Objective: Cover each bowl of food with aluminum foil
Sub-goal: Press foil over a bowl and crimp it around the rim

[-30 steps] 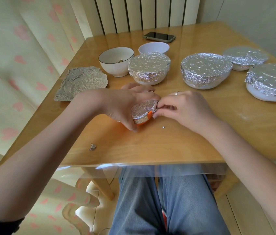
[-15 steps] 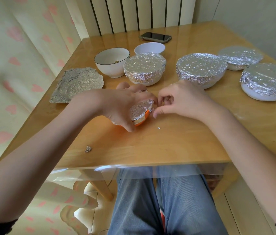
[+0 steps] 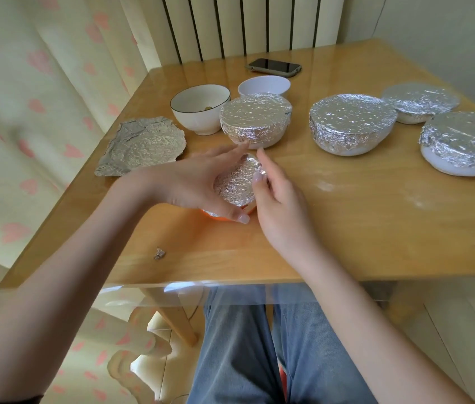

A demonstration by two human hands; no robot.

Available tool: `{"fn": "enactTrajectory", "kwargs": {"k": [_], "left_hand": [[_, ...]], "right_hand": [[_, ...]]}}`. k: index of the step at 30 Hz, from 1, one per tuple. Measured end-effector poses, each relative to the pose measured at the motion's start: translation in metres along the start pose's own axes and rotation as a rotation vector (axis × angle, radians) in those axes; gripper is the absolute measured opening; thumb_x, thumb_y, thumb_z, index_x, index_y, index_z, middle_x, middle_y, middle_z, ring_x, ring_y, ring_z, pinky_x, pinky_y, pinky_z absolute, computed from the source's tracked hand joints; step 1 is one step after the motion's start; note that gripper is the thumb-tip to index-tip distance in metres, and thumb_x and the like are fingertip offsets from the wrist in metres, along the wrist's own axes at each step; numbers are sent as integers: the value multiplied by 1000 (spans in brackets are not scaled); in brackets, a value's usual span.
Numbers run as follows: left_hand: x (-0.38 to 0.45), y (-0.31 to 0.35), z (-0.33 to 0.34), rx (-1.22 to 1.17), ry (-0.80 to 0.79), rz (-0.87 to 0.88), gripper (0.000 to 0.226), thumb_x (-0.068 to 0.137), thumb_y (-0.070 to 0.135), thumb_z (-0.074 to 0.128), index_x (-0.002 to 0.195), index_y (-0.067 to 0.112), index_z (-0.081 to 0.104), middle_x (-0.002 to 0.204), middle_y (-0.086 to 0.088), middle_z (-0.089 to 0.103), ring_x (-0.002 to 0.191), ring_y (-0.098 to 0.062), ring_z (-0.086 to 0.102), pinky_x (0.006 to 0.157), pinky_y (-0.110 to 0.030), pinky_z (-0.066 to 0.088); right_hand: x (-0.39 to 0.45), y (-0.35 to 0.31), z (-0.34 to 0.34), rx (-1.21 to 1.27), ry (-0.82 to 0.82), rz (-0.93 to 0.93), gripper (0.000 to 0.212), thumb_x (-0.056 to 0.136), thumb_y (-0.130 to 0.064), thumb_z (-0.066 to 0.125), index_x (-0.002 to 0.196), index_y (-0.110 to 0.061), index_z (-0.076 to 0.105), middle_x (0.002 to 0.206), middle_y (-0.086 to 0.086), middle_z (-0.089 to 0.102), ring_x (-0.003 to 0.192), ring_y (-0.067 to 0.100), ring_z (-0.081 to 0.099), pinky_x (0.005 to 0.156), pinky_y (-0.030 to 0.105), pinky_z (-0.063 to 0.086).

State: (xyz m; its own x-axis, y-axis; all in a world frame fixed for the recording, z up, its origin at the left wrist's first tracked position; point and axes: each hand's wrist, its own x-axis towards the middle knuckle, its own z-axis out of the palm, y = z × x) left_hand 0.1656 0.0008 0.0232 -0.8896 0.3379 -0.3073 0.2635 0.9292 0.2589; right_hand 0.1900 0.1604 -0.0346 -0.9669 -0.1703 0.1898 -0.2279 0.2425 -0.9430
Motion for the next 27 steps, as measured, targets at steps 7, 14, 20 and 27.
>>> {"fn": "enactTrajectory", "kwargs": {"k": [7, 14, 20, 27], "left_hand": [[5, 2, 14, -35, 137, -6, 127, 40, 74, 53, 153, 34, 13, 153, 17, 17, 138, -7, 16, 106, -22, 16], [4, 5, 16, -61, 146, -68, 129, 37, 79, 53, 152, 33, 16, 152, 16, 19, 141, -10, 14, 108, -24, 16], [-6, -2, 2, -18, 71, -11, 136, 37, 88, 61, 138, 61, -26, 159, 14, -26, 144, -16, -31, 117, -47, -13], [8, -7, -10, 64, -128, 24, 136, 36, 81, 73, 141, 64, -11, 156, 29, -2, 148, -6, 1, 121, -42, 13]], "right_hand": [[10, 0, -4, 561, 38, 272, 35, 100, -8, 41, 134, -14, 49, 137, 1, 52, 125, 9, 48, 110, 27, 35], [14, 1, -22, 629, -35, 328, 42, 97, -3, 41, 138, -12, 44, 139, 1, 50, 120, 8, 50, 103, 22, 38], [-2, 17, -54, -294, -82, -123, 33, 78, -6, 71, 103, -21, 57, 97, -4, 62, 84, 11, 63, 81, 31, 53], [-16, 12, -35, 101, -4, 159, 11, 80, -16, 74, 82, -11, 64, 71, 7, 69, 64, 19, 70, 65, 35, 58]]}}
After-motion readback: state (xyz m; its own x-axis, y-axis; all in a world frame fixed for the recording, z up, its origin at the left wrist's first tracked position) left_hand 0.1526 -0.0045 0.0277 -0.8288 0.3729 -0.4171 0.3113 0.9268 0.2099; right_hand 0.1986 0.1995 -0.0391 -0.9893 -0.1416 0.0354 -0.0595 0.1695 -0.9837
